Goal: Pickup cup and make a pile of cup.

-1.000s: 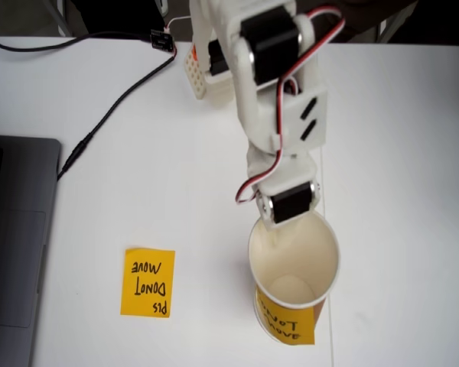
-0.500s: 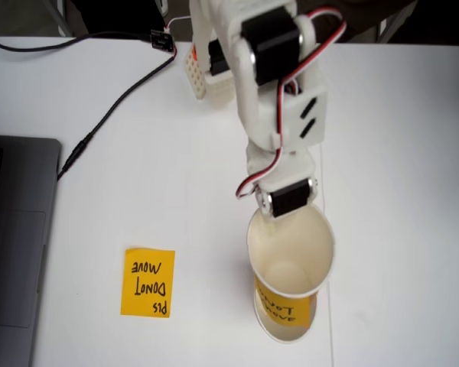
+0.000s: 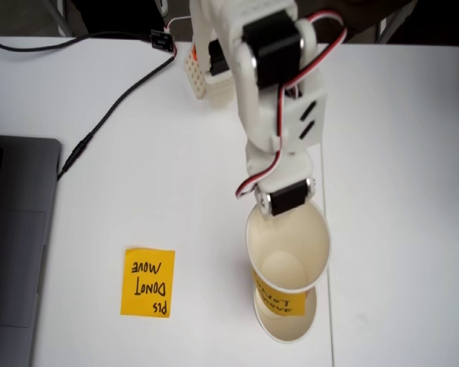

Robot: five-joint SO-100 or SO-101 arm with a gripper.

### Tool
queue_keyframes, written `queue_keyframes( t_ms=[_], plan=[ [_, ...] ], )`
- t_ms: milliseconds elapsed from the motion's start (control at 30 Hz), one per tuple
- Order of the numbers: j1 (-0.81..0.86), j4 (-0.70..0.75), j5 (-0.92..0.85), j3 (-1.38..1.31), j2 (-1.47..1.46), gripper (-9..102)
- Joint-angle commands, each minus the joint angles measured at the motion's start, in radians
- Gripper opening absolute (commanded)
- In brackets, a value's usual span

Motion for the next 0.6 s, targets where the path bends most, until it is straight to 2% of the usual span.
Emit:
queue_keyframes(
  t_ms=[0,567],
  plan=[
    [-0.046,0.003,0.008,-0.020,0.009,-7],
    [-0.043,0.003,0.008,-0.149,-0.078,-7]
  ],
)
